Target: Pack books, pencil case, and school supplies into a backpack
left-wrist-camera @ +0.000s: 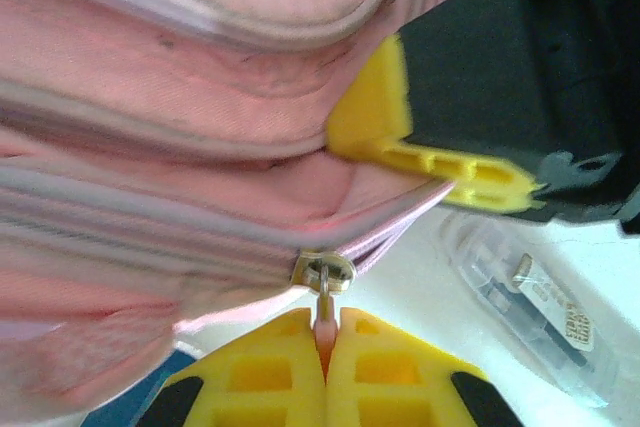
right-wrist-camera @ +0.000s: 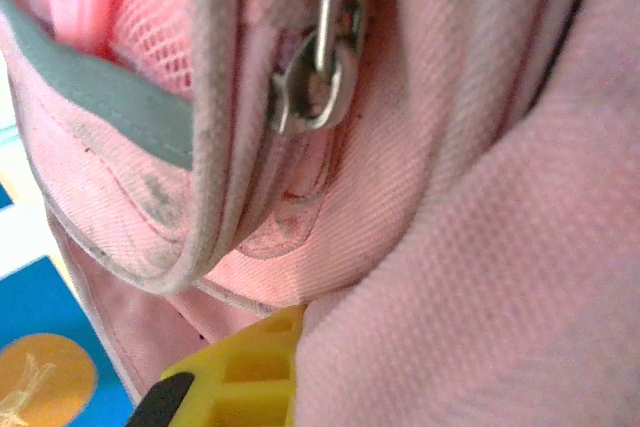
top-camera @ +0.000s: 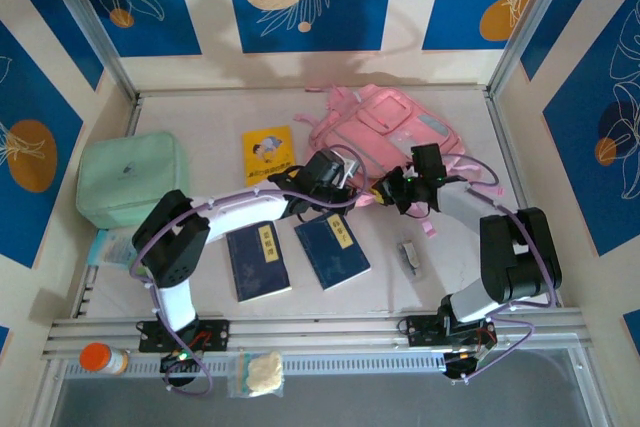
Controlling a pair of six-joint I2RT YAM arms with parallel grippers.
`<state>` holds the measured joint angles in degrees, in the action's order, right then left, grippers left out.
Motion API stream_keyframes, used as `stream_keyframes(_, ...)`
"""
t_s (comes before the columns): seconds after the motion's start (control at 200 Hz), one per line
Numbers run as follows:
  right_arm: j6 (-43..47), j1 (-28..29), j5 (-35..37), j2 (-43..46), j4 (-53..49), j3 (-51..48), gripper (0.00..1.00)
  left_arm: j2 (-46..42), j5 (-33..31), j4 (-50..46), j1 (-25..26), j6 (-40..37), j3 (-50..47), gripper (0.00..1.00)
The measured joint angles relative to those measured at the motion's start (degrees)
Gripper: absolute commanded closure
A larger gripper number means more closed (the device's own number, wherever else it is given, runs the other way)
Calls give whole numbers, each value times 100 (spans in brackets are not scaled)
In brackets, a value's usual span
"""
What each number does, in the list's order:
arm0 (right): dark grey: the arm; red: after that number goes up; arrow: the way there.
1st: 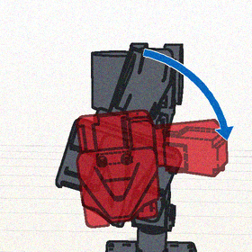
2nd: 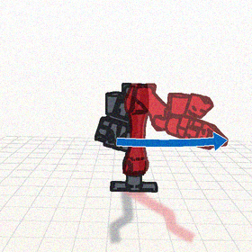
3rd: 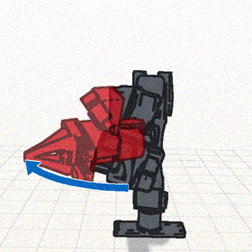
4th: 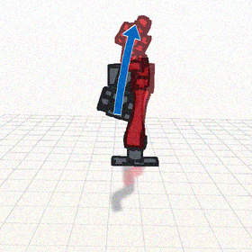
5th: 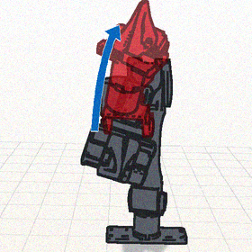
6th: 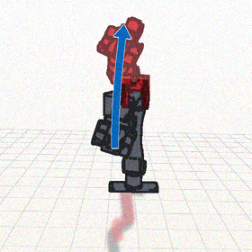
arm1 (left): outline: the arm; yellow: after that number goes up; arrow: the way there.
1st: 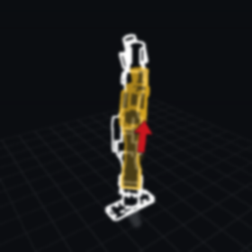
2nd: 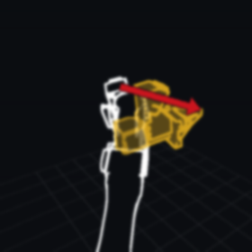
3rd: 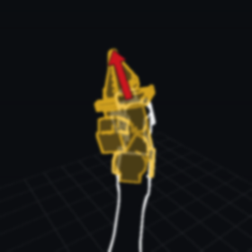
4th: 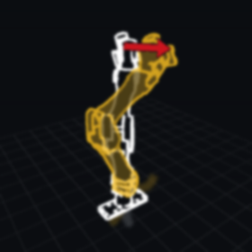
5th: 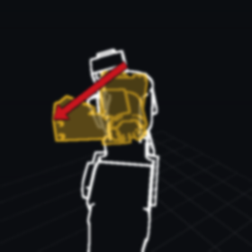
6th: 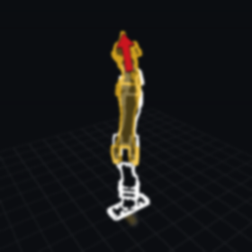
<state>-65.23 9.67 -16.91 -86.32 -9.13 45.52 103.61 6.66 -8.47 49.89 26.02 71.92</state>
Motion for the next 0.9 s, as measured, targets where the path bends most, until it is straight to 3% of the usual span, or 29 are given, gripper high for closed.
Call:
stream_keyframes(0.275, 1746, -890, -168, 48, -1248, 437, 100, -623, -413, -66, -170, -129, -409, 100)
stream_keyframes(0.465, 2468, -968, -192, -772, -2218, 1847, 97, -660, -407, -4, -55, -216, -389, 100)
stream_keyframes(0.745, 2883, -1224, 136, -1043, -2111, 2347, 49, -184, -527, -334, 87, -142, 144, 100)
stream_keyframes(0.895, 2564, -1237, -39, -374, -1821, 1775, 39, -2, -551, -490, 87, -85, 313, 100)
